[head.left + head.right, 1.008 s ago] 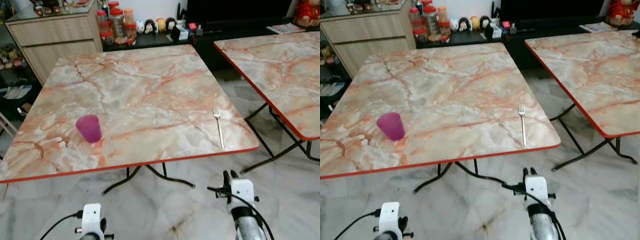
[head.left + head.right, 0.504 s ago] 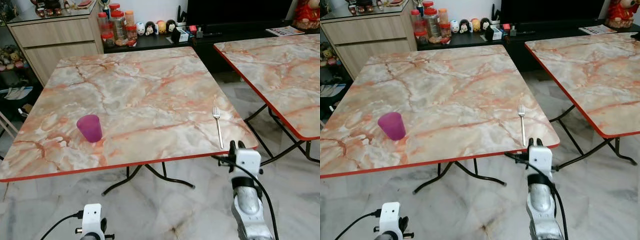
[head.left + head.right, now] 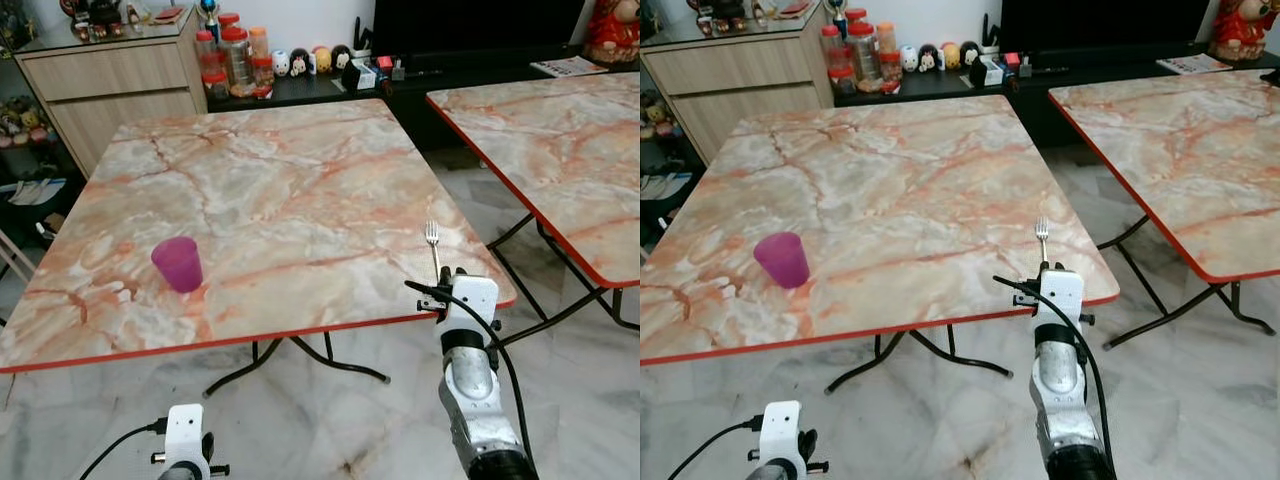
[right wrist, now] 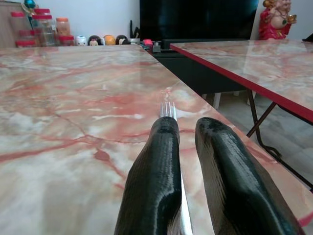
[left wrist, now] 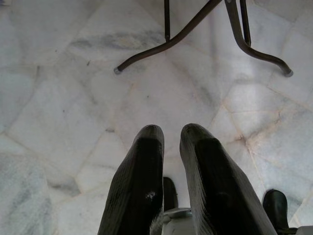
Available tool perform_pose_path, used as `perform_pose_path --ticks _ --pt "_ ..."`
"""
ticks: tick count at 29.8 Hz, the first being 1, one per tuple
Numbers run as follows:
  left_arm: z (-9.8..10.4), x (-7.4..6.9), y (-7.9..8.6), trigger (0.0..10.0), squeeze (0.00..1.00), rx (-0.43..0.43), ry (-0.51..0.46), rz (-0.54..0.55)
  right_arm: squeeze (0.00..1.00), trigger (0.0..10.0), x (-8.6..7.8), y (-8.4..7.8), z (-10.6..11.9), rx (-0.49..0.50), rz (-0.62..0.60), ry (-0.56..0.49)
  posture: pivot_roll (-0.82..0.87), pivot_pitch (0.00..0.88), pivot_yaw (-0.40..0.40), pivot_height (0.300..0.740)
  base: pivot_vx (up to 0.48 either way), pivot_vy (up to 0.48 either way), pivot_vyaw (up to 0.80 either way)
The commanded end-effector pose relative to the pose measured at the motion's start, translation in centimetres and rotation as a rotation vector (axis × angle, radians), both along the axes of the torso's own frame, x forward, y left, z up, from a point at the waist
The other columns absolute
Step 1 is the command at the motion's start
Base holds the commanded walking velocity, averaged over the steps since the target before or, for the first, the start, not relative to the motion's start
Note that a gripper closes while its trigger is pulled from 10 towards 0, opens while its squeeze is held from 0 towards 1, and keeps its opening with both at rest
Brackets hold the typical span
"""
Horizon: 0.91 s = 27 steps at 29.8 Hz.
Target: Setting the table
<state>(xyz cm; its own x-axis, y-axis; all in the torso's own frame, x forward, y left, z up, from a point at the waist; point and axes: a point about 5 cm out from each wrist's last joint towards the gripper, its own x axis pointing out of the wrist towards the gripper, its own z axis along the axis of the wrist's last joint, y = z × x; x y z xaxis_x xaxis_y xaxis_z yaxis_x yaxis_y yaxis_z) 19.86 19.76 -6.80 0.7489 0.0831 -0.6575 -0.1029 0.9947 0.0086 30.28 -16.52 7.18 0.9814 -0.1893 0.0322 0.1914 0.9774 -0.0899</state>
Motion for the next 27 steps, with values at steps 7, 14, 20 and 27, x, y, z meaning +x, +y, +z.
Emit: perform_pose_path --ticks 7,14,20,27 --pt "-0.4 -0.8 0.6 10.0 0.00 0.017 0.042 -0.001 0.00 10.0 0.3 -0.1 0.4 0.010 -0.024 -0.016 -0.05 0.000 0.028 0.740 0.261 0.000 0.00" --pt "-0.5 -0.9 0.7 10.0 0.00 0.016 0.046 -0.001 0.00 10.0 0.5 -0.2 0.6 0.011 -0.032 -0.021 -0.05 0.000 0.028 0.740 0.259 0.000 0.00" --pt "-0.5 -0.9 0.5 10.0 0.00 0.013 0.050 -0.001 0.00 10.0 0.5 -0.2 0.6 0.012 -0.036 -0.024 -0.04 0.000 0.022 0.740 0.276 0.000 0.00" --pt "-1.2 -2.1 0.5 10.0 0.00 0.013 0.105 -0.003 0.00 10.0 0.5 -0.7 0.8 0.010 -0.055 -0.030 -0.04 0.000 0.024 0.740 0.290 0.000 0.00"
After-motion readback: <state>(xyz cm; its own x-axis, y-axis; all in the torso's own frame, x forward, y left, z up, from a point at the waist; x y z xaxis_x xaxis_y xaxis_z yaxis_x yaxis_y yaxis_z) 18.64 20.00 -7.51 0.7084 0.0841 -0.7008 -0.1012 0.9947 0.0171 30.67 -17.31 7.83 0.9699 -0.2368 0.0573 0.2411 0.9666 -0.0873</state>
